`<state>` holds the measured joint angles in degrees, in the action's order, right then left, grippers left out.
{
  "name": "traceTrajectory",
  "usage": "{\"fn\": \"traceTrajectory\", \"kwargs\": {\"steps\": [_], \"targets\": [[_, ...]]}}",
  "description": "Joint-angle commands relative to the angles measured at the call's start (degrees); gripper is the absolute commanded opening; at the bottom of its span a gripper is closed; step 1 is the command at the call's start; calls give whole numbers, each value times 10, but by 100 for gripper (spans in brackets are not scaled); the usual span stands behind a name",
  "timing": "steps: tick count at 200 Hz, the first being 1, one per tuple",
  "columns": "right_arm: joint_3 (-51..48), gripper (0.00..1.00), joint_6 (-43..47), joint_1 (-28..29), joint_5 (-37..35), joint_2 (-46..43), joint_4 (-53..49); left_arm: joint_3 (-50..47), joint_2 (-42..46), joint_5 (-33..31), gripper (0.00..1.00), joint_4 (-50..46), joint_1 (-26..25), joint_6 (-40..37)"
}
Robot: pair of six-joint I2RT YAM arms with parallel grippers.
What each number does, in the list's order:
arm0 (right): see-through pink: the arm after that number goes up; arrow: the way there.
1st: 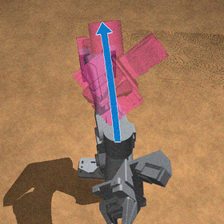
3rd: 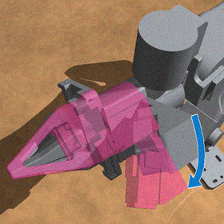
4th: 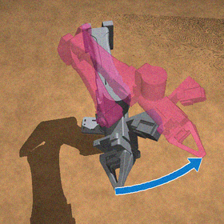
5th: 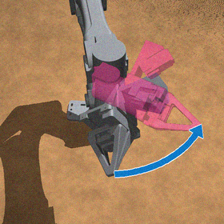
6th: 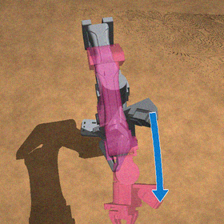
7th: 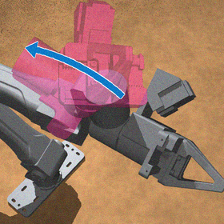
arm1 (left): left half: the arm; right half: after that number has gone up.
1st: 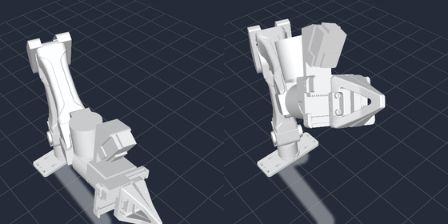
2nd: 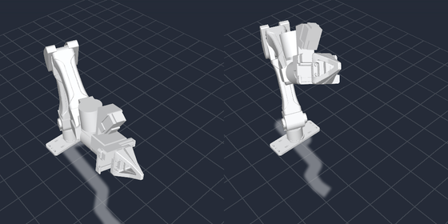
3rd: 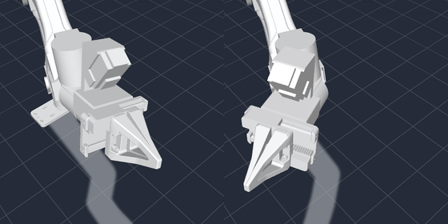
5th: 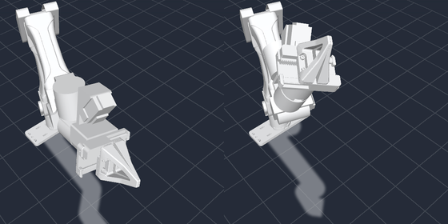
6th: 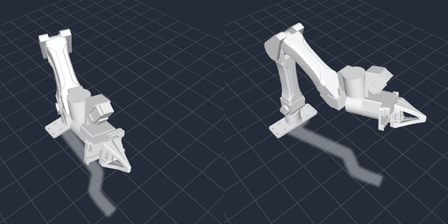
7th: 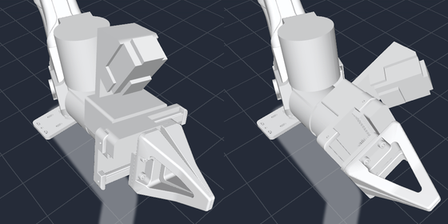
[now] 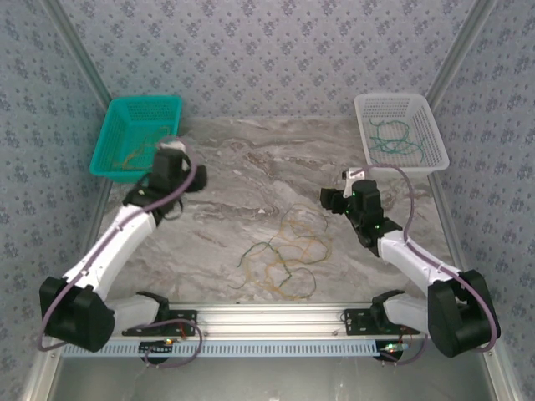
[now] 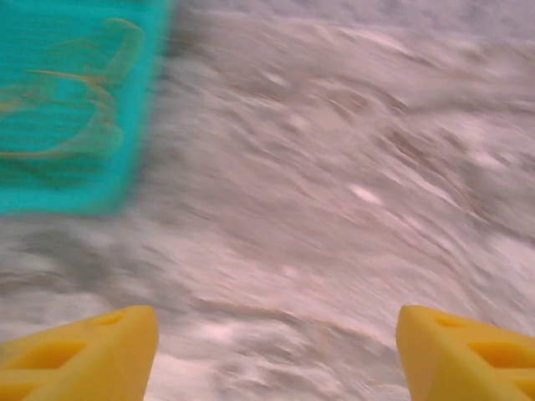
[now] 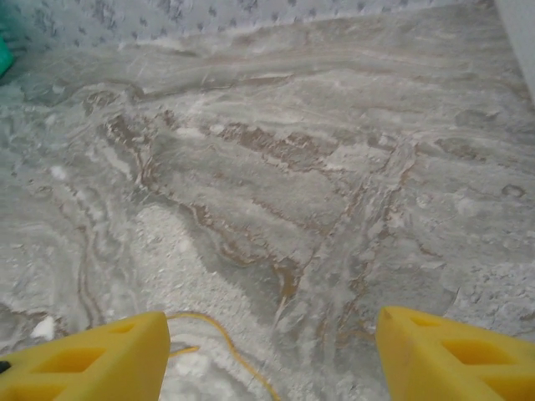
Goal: Untangle the cables
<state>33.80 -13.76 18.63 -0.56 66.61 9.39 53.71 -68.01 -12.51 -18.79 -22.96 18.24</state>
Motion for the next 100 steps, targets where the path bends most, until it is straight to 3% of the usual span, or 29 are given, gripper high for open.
{"fn": "traceTrajectory", "kwargs": {"steps": [1,20,42,75,100], "targets": [[82,68,-35,2,71,15,-165,-66,-9,43,72,115,-83,26],[112,67,-71,2,128,44,-256,-93,-42,57,73,153,-153,16],[118,65,-75,3,147,69,-321,-92,-108,121,72,183,-176,16],[105,61,-51,11,128,70,-355,-72,-168,162,70,163,-221,-42],[60,60,-35,21,67,48,-313,-71,-202,166,66,138,-235,-50]]}}
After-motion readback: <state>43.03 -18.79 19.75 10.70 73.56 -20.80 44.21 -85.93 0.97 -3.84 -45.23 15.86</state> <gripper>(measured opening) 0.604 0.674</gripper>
